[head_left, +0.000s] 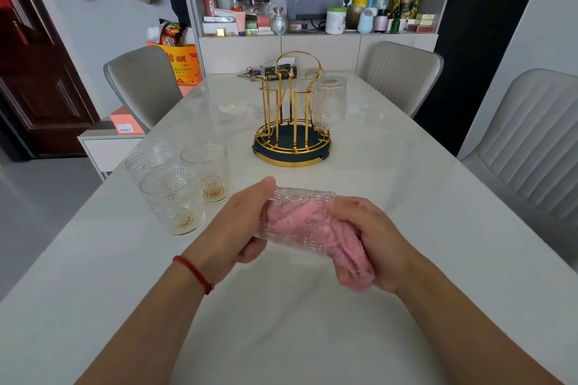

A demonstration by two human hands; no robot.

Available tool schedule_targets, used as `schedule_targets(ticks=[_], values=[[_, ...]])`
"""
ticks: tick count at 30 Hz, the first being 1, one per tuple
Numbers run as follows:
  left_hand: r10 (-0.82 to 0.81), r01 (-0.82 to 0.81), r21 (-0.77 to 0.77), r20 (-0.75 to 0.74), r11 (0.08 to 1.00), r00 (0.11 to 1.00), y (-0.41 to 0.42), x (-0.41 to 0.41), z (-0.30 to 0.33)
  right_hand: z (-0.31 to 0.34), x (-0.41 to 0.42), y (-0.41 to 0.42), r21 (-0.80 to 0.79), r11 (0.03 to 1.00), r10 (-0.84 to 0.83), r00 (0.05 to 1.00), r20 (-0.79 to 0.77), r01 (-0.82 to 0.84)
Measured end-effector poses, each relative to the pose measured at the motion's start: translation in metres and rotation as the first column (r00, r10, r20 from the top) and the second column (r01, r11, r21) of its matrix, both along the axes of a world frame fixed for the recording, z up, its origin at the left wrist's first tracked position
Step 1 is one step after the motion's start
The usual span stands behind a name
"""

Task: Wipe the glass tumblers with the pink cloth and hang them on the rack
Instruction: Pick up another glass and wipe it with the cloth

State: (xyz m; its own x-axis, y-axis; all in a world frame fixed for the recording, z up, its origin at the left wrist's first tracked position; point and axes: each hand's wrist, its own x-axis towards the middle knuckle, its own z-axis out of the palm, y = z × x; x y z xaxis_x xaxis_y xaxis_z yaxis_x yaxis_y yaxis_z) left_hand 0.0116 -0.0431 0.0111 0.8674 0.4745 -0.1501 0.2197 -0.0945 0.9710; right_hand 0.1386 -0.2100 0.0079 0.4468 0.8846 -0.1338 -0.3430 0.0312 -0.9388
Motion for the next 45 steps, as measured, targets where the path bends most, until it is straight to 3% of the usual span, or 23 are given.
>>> schedule_targets(ticks=[6, 8, 12, 15, 20, 24, 26, 29, 31, 33, 37, 41, 43, 45], values=[[-0.122, 0.139, -0.024, 0.354, 0.990, 0.927, 0.012, -0.004, -0.005, 0.005, 0.000, -0.001, 0.030, 0.999, -0.019, 0.990, -0.142, 0.024], [-0.161, 0.183, -0.039, 0.323, 0.982, 0.933, 0.013, -0.006, -0.005, 0.006, 0.002, -0.003, 0.019, 0.999, -0.048, 0.992, -0.113, 0.050], [-0.095, 0.099, -0.025, 0.127, 0.995, 0.987, 0.008, -0.005, -0.001, 0.008, -0.002, -0.002, 0.013, 0.999, -0.029, 0.999, -0.025, 0.030], [-0.094, 0.127, -0.139, 0.225, 0.982, 0.970, 0.012, -0.005, -0.005, 0.008, -0.003, -0.002, 0.019, 1.000, -0.020, 0.998, -0.059, 0.021], [-0.220, 0.277, -0.085, 0.411, 0.957, 0.885, 0.023, -0.016, -0.007, 0.014, -0.002, -0.004, 0.013, 0.998, -0.064, 0.982, -0.181, 0.067], [-0.130, 0.170, -0.129, 0.277, 0.977, 0.952, 0.012, -0.010, -0.002, 0.012, -0.003, -0.002, 0.023, 0.999, -0.031, 0.997, -0.072, 0.033], [-0.076, 0.120, -0.136, 0.291, 0.983, 0.954, 0.011, -0.007, -0.005, 0.009, -0.002, -0.001, 0.013, 0.999, -0.035, 0.996, -0.084, 0.037], [-0.169, 0.185, -0.002, 0.402, 0.983, 0.900, 0.018, -0.011, -0.010, 0.008, -0.002, -0.001, -0.001, 0.999, -0.046, 0.981, -0.190, 0.047], [-0.211, 0.193, 0.085, 0.400, 0.978, 0.892, 0.021, -0.014, -0.011, 0.010, -0.003, -0.002, -0.003, 0.997, -0.076, 0.953, -0.292, 0.079], [-0.208, 0.207, 0.041, 0.335, 0.978, 0.919, 0.023, -0.014, -0.008, 0.012, -0.002, -0.003, -0.005, 0.995, -0.096, 0.945, -0.312, 0.099], [-0.218, 0.210, 0.066, 0.161, 0.975, 0.963, 0.024, -0.014, -0.004, 0.008, 0.001, -0.001, -0.033, 0.998, -0.067, 0.977, -0.204, 0.062], [-0.254, 0.270, -0.079, 0.174, 0.960, 0.952, 0.028, -0.017, -0.008, 0.007, 0.001, -0.001, -0.031, 0.998, -0.058, 0.984, -0.168, 0.054], [-0.200, 0.236, -0.180, 0.200, 0.955, 0.959, 0.024, -0.017, -0.005, 0.007, 0.001, -0.002, -0.031, 0.998, -0.063, 0.984, -0.169, 0.058], [-0.146, 0.190, -0.175, 0.236, 0.966, 0.961, 0.020, -0.015, -0.004, 0.009, 0.001, -0.003, -0.025, 0.998, -0.053, 0.986, -0.157, 0.050]])
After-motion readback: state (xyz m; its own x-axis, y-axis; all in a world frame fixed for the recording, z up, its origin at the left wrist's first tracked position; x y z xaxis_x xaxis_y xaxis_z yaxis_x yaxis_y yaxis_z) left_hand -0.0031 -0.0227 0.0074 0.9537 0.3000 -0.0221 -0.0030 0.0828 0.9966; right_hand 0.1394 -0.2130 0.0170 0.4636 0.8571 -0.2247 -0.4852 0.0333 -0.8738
